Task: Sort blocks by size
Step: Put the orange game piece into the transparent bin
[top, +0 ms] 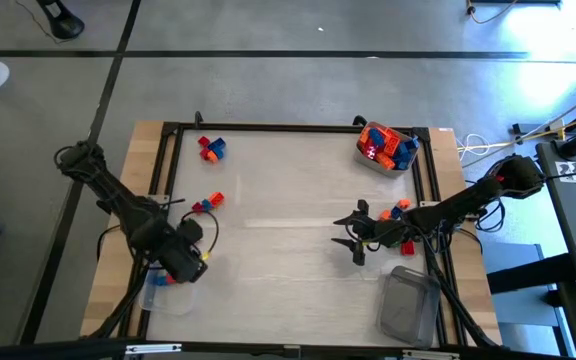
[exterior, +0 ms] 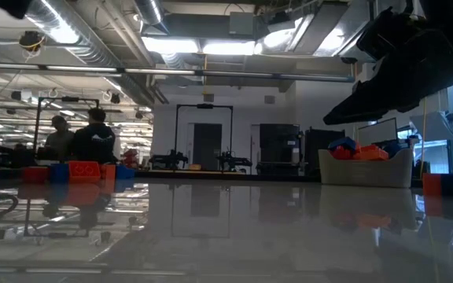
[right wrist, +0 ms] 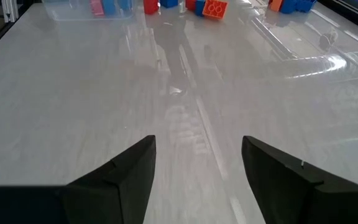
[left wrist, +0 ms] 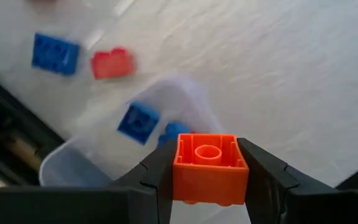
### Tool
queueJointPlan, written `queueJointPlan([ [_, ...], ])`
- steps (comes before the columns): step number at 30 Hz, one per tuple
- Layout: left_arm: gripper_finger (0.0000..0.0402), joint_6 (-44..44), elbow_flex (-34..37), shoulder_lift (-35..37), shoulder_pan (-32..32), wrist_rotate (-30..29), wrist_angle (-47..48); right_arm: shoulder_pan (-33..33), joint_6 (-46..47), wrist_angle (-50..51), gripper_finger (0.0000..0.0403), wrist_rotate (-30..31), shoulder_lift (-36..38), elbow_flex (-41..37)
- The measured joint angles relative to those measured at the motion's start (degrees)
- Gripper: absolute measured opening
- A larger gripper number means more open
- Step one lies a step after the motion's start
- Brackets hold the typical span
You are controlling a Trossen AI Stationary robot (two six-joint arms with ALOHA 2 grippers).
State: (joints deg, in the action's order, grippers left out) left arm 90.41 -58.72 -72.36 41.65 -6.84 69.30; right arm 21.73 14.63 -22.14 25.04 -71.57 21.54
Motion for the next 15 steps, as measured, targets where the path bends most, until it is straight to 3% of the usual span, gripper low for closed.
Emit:
queueJointPlan([
  [8,0.013,4.2,4.1,-0.2,6.7,1.6,0.3,0.0,0.1,0.0,0.0237,0.0,0.0,0.0],
  [15,0.0165,3.5,6.6,-0.2,8.3,1.6,0.1,0.0,0.1,0.0,0.0237,0.0,0.0,0.0],
])
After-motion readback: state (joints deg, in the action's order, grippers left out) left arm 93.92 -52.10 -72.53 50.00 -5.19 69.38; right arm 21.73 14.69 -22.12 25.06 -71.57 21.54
